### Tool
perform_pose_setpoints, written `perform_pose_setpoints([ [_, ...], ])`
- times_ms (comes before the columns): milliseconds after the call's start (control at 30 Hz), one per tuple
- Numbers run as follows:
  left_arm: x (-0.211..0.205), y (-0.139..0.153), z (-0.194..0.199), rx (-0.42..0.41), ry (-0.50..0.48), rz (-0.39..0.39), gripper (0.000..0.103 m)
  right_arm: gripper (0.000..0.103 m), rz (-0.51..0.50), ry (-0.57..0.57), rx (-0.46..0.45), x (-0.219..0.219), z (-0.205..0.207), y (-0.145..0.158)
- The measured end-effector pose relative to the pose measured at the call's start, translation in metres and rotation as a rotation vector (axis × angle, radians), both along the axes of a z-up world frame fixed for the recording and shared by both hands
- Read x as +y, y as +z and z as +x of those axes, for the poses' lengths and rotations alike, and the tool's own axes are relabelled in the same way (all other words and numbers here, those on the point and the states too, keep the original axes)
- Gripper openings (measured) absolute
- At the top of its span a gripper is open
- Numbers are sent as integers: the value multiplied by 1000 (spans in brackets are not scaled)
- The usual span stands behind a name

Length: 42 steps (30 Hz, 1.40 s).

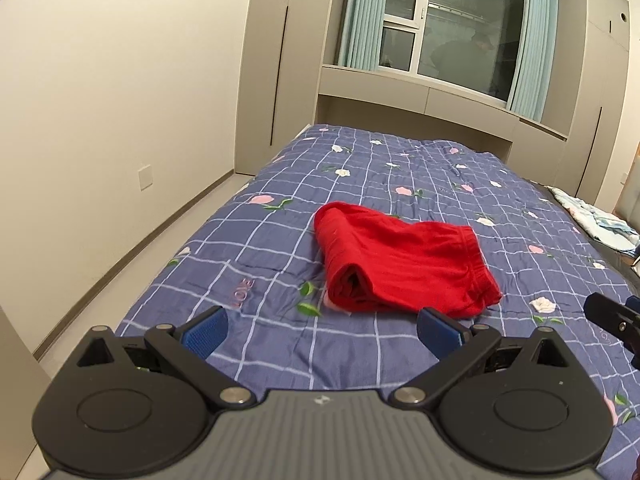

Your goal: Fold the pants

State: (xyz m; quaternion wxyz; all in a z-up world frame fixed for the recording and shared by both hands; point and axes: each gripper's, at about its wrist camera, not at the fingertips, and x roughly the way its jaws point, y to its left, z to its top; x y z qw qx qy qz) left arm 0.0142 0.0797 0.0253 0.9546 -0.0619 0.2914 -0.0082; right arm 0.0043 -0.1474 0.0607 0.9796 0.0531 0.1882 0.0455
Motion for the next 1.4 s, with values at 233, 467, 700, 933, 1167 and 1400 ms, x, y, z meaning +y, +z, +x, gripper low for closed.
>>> perform_pose_setpoints([
  [233,-6,-11,-16,-12,-2,18,103,102,-37,-27,-15,-1,-18,-13],
  [467,-12,-23,-18,3,-9,31,103,102,-48,-32,11,-1,-20,-27],
  [700,-16,-27,-16,11,-21,62,102,102,-51,-19,28,1,-19,-37],
  [933,-15,-31,-12,33,-23,66,103,102,-43,-23,43,-1,-16,-42],
  [1167,-15,-31,-11,44,-24,67,103,103,-40,-23,47,-1,-15,-43],
  [1400,-15,-32,-10,54,-26,70,103,102,-36,-25,52,-2,-14,-44],
])
